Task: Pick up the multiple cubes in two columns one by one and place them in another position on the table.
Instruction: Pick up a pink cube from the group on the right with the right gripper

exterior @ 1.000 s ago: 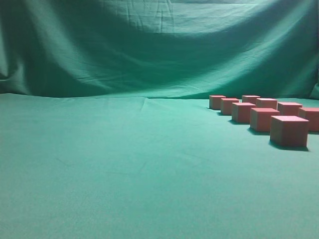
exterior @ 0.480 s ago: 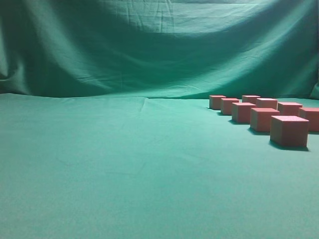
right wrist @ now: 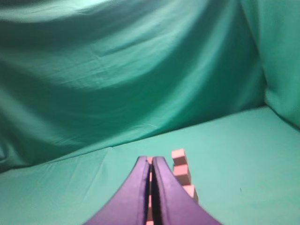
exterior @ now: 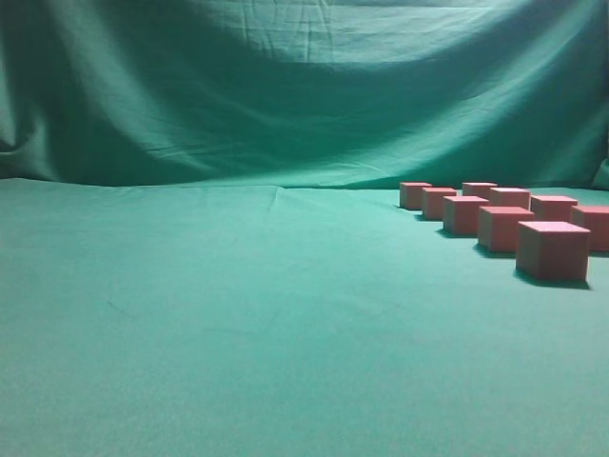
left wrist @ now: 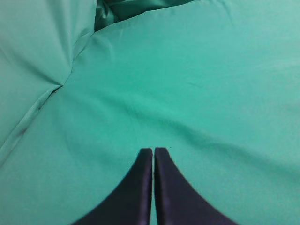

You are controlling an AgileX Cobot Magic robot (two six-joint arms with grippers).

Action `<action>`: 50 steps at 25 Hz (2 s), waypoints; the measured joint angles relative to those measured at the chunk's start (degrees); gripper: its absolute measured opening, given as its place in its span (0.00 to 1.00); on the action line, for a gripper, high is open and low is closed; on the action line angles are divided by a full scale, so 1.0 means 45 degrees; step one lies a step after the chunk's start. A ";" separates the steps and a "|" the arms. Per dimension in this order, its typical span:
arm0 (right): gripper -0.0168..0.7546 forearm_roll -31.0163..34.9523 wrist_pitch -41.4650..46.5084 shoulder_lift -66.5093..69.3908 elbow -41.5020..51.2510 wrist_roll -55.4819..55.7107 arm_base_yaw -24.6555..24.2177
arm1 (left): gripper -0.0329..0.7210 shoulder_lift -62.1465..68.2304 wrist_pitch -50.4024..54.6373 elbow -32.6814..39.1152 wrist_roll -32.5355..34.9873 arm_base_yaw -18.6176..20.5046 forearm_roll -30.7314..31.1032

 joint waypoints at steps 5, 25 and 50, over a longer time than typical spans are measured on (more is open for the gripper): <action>0.02 -0.0058 0.2356 0.1659 -0.2194 -0.1607 0.0000 | 0.04 0.0000 0.0000 0.0000 0.0000 0.0000 0.0000; 0.02 -0.0508 0.6797 1.1059 -0.6510 -0.2489 0.0000 | 0.04 0.0000 0.0000 0.0000 0.0000 0.0000 0.0000; 0.40 -0.8202 0.7577 1.9833 -1.0726 0.3206 0.4347 | 0.04 0.0000 0.0000 0.0000 0.0000 0.0000 0.0000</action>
